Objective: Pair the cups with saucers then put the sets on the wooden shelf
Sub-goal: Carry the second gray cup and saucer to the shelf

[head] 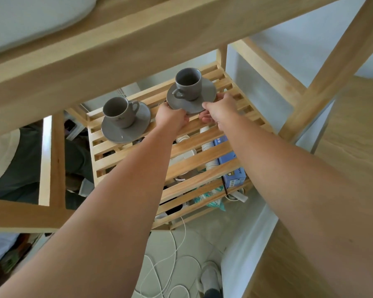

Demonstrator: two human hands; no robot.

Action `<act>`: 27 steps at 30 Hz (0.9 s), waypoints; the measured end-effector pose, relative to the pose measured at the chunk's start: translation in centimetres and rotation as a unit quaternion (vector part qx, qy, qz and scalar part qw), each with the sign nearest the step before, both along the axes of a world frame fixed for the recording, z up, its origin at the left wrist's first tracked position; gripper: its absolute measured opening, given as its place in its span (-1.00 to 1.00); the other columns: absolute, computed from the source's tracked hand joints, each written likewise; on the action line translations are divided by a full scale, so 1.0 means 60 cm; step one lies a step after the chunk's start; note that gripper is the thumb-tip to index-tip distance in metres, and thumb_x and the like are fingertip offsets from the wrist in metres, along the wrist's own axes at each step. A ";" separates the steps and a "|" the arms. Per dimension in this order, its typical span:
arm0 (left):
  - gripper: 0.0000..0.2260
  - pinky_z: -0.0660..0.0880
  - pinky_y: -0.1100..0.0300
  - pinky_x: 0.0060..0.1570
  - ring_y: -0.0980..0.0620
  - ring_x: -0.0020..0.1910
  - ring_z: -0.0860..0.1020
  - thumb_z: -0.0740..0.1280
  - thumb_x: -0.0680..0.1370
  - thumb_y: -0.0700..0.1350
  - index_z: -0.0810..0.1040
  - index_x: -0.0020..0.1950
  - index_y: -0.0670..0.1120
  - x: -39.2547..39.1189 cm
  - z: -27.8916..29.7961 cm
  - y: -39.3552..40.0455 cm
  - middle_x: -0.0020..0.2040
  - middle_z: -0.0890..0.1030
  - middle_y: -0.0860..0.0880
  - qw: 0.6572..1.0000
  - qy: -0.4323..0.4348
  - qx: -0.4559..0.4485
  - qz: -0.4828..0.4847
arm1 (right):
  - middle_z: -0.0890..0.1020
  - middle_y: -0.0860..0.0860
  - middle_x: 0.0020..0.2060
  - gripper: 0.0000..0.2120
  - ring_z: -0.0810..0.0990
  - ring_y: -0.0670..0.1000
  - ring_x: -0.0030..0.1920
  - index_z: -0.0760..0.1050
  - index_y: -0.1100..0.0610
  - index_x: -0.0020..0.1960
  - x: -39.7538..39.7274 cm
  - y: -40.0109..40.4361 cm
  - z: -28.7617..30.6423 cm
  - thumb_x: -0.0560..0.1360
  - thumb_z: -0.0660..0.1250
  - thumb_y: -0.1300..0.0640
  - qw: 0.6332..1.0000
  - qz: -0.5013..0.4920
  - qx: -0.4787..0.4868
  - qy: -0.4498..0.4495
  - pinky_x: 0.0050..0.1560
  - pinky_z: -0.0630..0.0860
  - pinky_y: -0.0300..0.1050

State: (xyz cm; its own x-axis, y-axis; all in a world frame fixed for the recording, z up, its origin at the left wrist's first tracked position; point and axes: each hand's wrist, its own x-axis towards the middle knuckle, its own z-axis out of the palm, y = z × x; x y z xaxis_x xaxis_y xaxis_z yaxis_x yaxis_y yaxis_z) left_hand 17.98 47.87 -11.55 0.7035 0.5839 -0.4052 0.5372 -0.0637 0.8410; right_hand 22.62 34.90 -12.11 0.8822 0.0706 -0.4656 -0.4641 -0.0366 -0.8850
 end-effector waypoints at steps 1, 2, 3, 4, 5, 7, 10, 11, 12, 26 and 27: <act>-0.52 0.66 0.23 -0.18 0.10 -0.30 0.59 0.35 0.53 -0.26 0.35 0.44 -0.06 0.002 0.000 0.001 0.00 0.67 -0.09 1.000 0.001 -0.004 -0.001 | 0.68 0.16 -0.15 -0.70 0.70 0.00 -0.40 0.36 0.12 0.25 0.004 -0.001 -0.001 0.56 0.32 0.19 1.000 0.005 -0.013 -0.006 -0.38 0.63 -0.20; -0.51 0.64 0.26 -0.23 0.11 -0.31 0.59 0.34 0.54 -0.27 0.34 0.45 -0.07 0.005 0.001 0.003 0.01 0.66 -0.10 1.000 0.003 -0.008 -0.005 | 0.69 0.16 -0.16 -0.72 0.68 -0.02 -0.45 0.38 0.13 0.27 0.009 -0.004 -0.001 0.58 0.29 0.15 0.999 0.009 -0.030 -0.012 -0.43 0.60 -0.23; -0.51 0.62 0.29 -0.29 0.10 -0.30 0.59 0.33 0.55 -0.28 0.33 0.46 -0.07 0.007 0.002 0.005 0.03 0.66 -0.10 1.000 0.004 -0.011 -0.009 | 0.69 0.15 -0.15 -0.73 0.65 -0.04 -0.49 0.40 0.13 0.28 0.015 -0.008 0.001 0.59 0.26 0.12 0.998 0.009 -0.052 -0.019 -0.46 0.57 -0.25; -0.52 0.60 0.31 -0.33 0.10 -0.30 0.59 0.31 0.56 -0.28 0.34 0.46 -0.07 0.011 0.003 0.007 0.04 0.65 -0.10 1.000 0.004 -0.010 -0.012 | 0.69 0.14 -0.13 -0.73 0.64 -0.05 -0.51 0.43 0.13 0.28 0.021 -0.013 0.002 0.60 0.25 0.12 0.997 0.008 -0.074 -0.028 -0.48 0.56 -0.26; -0.54 0.59 0.31 -0.35 0.09 -0.30 0.59 0.30 0.57 -0.29 0.35 0.46 -0.06 0.014 0.005 0.011 0.04 0.64 -0.10 1.000 0.004 -0.008 -0.013 | 0.69 0.13 -0.12 -0.73 0.63 -0.07 -0.52 0.46 0.13 0.28 0.027 -0.018 0.003 0.60 0.25 0.12 0.995 0.008 -0.088 -0.036 -0.48 0.56 -0.26; -0.55 0.61 0.28 -0.30 0.08 -0.29 0.59 0.29 0.58 -0.29 0.37 0.46 -0.06 0.020 0.005 0.016 0.02 0.63 -0.09 1.000 0.005 -0.002 -0.010 | 0.70 0.12 -0.13 -0.73 0.63 -0.08 -0.52 0.49 0.13 0.27 0.032 -0.027 0.002 0.58 0.29 0.15 0.995 0.013 -0.094 -0.044 -0.48 0.57 -0.25; -0.53 0.63 0.26 -0.23 0.08 -0.26 0.58 0.30 0.58 -0.29 0.37 0.48 -0.05 0.024 0.000 0.017 0.04 0.62 -0.09 1.000 0.009 0.002 -0.012 | 0.70 0.10 -0.18 -0.75 0.64 -0.07 -0.50 0.50 0.12 0.24 0.028 -0.029 -0.001 0.57 0.30 0.16 0.993 0.018 -0.104 -0.057 -0.49 0.57 -0.25; -0.52 0.63 0.27 -0.24 0.09 -0.26 0.58 0.30 0.58 -0.29 0.36 0.49 -0.05 0.024 -0.001 0.018 0.06 0.62 -0.09 1.000 0.009 0.004 -0.013 | 0.70 0.09 -0.20 -0.76 0.64 -0.06 -0.49 0.50 0.12 0.24 0.028 -0.029 -0.001 0.57 0.30 0.15 0.991 0.019 -0.114 -0.063 -0.46 0.60 -0.23; -0.51 0.62 0.28 -0.26 0.09 -0.26 0.58 0.30 0.58 -0.30 0.34 0.50 -0.04 0.023 -0.001 0.018 0.08 0.62 -0.09 1.000 0.010 0.005 -0.014 | 0.70 0.08 -0.22 -0.76 0.65 -0.05 -0.48 0.51 0.12 0.24 0.028 -0.028 -0.002 0.57 0.30 0.14 0.990 0.021 -0.124 -0.068 -0.41 0.63 -0.20; -0.61 0.57 0.07 0.03 -0.01 0.13 0.55 0.30 0.59 -0.11 0.41 0.42 0.03 -0.076 0.036 -0.023 0.23 0.51 0.01 0.988 -0.028 0.146 -0.033 | 0.66 -0.01 -0.03 -0.65 0.69 0.02 -0.14 0.52 0.01 0.31 -0.049 -0.093 0.062 0.56 0.18 0.11 0.972 0.117 -0.184 -0.084 -0.11 0.65 -0.15; -0.62 0.57 0.09 0.01 0.01 0.12 0.54 0.30 0.59 -0.12 0.42 0.40 0.04 -0.094 0.040 -0.033 0.25 0.50 0.01 0.988 -0.034 0.145 -0.033 | 0.67 0.00 0.03 -0.67 0.67 -0.01 -0.18 0.53 -0.01 0.28 -0.062 -0.110 0.073 0.56 0.19 0.11 0.970 0.136 -0.182 -0.086 -0.13 0.64 -0.16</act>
State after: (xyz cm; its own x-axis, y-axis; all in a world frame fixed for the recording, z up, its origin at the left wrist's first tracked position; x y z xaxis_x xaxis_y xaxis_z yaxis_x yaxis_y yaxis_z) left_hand 12.31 45.91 -9.15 0.7640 0.6200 -0.1785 0.4670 -0.3406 0.8160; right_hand 18.90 28.32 -7.75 0.9209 0.1697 -0.3509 -0.2402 -0.4617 -0.8539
